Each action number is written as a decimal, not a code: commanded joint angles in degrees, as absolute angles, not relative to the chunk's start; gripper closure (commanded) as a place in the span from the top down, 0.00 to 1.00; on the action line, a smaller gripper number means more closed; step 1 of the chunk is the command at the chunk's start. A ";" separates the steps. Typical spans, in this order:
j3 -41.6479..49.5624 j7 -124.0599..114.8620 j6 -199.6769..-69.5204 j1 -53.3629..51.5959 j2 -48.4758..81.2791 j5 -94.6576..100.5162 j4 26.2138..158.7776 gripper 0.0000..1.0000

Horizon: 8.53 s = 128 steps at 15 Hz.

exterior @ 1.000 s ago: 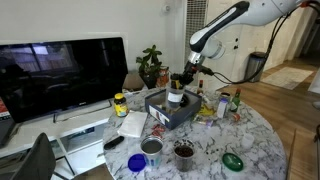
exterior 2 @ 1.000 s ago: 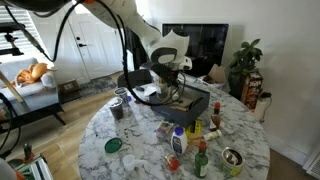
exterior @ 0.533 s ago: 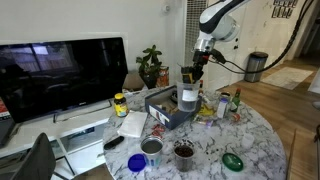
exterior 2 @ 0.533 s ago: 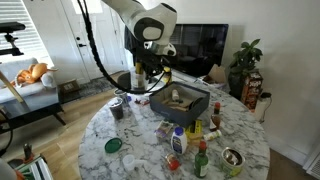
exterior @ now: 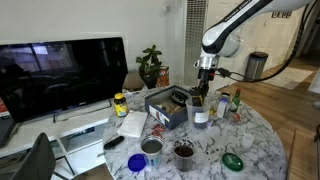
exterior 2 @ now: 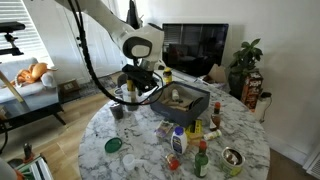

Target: Remove the clear cup from the box and put the torch on the table then put the silver cup inside the clear cup

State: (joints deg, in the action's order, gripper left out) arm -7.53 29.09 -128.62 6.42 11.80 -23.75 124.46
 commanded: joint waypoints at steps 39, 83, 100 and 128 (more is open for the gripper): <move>-7.13 34.81 -124.26 1.35 11.77 -21.85 124.30 1.00; -8.76 87.44 -138.05 2.95 7.58 -46.32 130.71 0.33; -6.77 80.92 -126.03 -4.45 -2.40 -48.34 127.44 0.33; -7.63 107.51 -135.84 -3.22 19.14 -68.00 122.73 0.33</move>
